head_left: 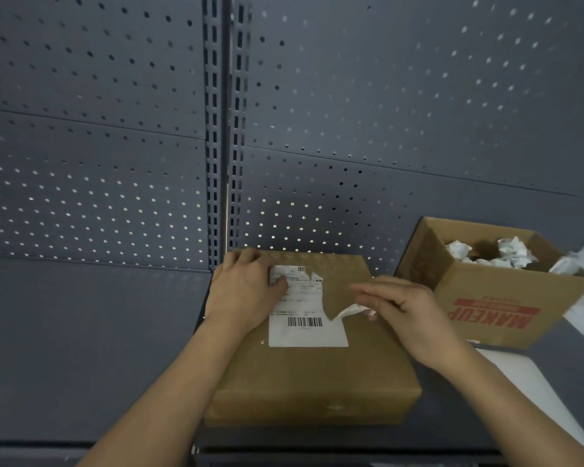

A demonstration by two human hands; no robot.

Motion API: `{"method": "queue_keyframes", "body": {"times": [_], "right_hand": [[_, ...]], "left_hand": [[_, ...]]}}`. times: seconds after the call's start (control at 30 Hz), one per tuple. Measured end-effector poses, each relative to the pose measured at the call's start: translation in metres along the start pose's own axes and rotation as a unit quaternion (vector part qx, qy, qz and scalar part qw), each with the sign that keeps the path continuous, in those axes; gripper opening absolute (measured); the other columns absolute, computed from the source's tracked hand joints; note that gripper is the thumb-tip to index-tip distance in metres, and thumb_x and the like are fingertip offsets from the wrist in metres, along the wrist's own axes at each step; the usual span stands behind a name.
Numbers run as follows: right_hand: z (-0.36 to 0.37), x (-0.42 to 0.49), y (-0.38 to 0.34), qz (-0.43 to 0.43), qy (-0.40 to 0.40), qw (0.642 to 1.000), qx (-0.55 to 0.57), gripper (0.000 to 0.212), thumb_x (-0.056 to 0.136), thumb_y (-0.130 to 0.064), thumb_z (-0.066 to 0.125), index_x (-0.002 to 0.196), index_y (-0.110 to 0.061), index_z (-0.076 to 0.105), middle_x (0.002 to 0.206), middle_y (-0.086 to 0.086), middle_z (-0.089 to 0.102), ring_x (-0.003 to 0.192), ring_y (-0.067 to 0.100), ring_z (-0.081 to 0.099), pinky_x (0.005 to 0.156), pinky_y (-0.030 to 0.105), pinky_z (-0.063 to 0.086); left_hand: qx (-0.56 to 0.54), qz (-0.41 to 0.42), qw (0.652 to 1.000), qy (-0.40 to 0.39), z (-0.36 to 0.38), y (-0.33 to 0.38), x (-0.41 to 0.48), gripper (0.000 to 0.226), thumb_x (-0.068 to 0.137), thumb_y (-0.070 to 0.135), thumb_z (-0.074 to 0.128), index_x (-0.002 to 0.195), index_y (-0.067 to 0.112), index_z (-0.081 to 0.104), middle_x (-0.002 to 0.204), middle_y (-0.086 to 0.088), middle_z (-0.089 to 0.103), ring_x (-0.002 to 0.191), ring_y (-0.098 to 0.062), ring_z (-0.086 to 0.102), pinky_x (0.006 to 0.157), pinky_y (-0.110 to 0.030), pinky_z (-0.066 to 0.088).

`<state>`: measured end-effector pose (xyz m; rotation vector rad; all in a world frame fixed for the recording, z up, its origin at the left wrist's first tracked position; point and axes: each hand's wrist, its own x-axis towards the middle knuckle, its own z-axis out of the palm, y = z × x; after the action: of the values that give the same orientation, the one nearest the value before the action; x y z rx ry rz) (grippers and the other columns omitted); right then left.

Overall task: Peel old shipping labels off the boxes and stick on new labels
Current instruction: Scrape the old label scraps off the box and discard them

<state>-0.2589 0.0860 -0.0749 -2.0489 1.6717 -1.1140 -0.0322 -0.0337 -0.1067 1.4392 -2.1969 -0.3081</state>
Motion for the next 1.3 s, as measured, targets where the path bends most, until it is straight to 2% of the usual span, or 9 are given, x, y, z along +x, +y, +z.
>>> {"method": "queue_keyframes", "body": {"times": [0.2, 0.37, 0.47, 0.6, 0.73, 0.93, 1.0, 1.07, 1.3], "right_hand": [[-0.006, -0.013, -0.011, 0.062, -0.026, 0.987, 0.147, 0.015, 0.085, -0.017, 0.063, 0.081, -0.017, 0.078, 0.086, 0.004, 0.072, 0.075, 0.021, 0.068, 0.075, 0.028, 0.055], [-0.005, -0.023, -0.017, 0.116, -0.02, 0.99, 0.072, 0.017, 0.065, -0.033, 0.086, 0.066, -0.024, 0.072, 0.078, 0.001, 0.07, 0.066, 0.012, 0.061, 0.064, 0.027, 0.048], [-0.001, -0.022, -0.021, 0.126, -0.011, 0.991, -0.029, 0.021, 0.071, -0.03, 0.086, 0.069, -0.024, 0.067, 0.074, -0.009, 0.067, 0.064, 0.001, 0.057, 0.061, 0.023, 0.046], [-0.011, -0.026, -0.029, 0.091, -0.016, 0.996, -0.021, 0.015, 0.083, -0.024, 0.077, 0.079, -0.03, 0.064, 0.079, -0.011, 0.064, 0.076, 0.006, 0.06, 0.068, 0.021, 0.047], [-0.028, -0.029, -0.032, 0.055, -0.034, 0.998, 0.004, 0.038, 0.095, -0.012, 0.061, 0.123, -0.039, 0.063, 0.085, -0.012, 0.053, 0.081, 0.008, 0.055, 0.072, 0.011, 0.04], [-0.021, -0.017, -0.024, 0.045, -0.044, 0.997, -0.036, 0.036, 0.1, -0.005, 0.047, 0.107, -0.03, 0.072, 0.11, -0.022, 0.051, 0.109, 0.002, 0.054, 0.09, 0.013, 0.04], [-0.016, -0.013, -0.02, 0.049, -0.077, 0.994, -0.055, 0.045, 0.099, 0.003, 0.042, 0.111, -0.03, 0.071, 0.115, -0.017, 0.056, 0.105, 0.002, 0.056, 0.087, 0.014, 0.042], [-0.012, -0.011, -0.018, 0.037, -0.108, 0.99, -0.082, 0.051, 0.097, 0.006, 0.04, 0.115, -0.031, 0.07, 0.101, -0.016, 0.061, 0.092, 0.004, 0.059, 0.08, 0.017, 0.044], [-0.011, -0.007, -0.019, 0.029, -0.215, 0.964, -0.152, 0.03, 0.09, -0.036, 0.068, 0.119, -0.029, 0.07, 0.102, -0.018, 0.059, 0.095, 0.003, 0.058, 0.086, 0.023, 0.048]], "left_hand": [[-0.006, -0.001, 1.0, -0.004, -0.001, -0.002, 0.0, 0.041, 0.09, 0.046, 0.057, 0.126, 0.025, 0.061, 0.133, 0.003, 0.053, 0.125, -0.028, 0.039, 0.105, -0.045, 0.039], [-0.006, 0.0, 1.0, -0.005, 0.0, -0.001, 0.0, 0.041, 0.091, 0.046, 0.057, 0.126, 0.025, 0.062, 0.133, 0.003, 0.053, 0.125, -0.029, 0.039, 0.105, -0.045, 0.039], [-0.005, -0.003, 1.0, -0.003, -0.001, -0.001, 0.0, 0.04, 0.091, 0.045, 0.056, 0.124, 0.024, 0.062, 0.132, 0.003, 0.054, 0.125, -0.028, 0.04, 0.105, -0.044, 0.039], [-0.008, -0.006, 1.0, -0.003, -0.001, -0.001, -0.001, 0.04, 0.091, 0.045, 0.056, 0.123, 0.024, 0.062, 0.133, 0.003, 0.054, 0.125, -0.028, 0.04, 0.104, -0.046, 0.04], [-0.006, -0.006, 1.0, -0.003, -0.002, 0.001, -0.001, 0.04, 0.09, 0.045, 0.057, 0.124, 0.024, 0.062, 0.134, 0.003, 0.053, 0.125, -0.028, 0.04, 0.104, -0.045, 0.04], [-0.004, -0.007, 1.0, -0.007, -0.004, 0.002, -0.002, 0.041, 0.091, 0.045, 0.056, 0.126, 0.025, 0.061, 0.135, 0.004, 0.052, 0.127, -0.027, 0.039, 0.105, -0.044, 0.039], [-0.006, -0.009, 1.0, -0.009, -0.004, 0.003, -0.003, 0.041, 0.091, 0.045, 0.056, 0.127, 0.026, 0.061, 0.135, 0.004, 0.052, 0.128, -0.027, 0.038, 0.106, -0.045, 0.039], [-0.006, -0.012, 1.0, -0.012, -0.005, 0.003, -0.003, 0.042, 0.091, 0.045, 0.056, 0.129, 0.026, 0.06, 0.136, 0.003, 0.052, 0.128, -0.027, 0.038, 0.106, -0.046, 0.038], [-0.001, -0.002, 1.0, -0.027, -0.008, 0.005, -0.002, 0.042, 0.093, 0.042, 0.056, 0.128, 0.02, 0.063, 0.136, -0.002, 0.055, 0.129, -0.029, 0.041, 0.107, -0.043, 0.038]]}}
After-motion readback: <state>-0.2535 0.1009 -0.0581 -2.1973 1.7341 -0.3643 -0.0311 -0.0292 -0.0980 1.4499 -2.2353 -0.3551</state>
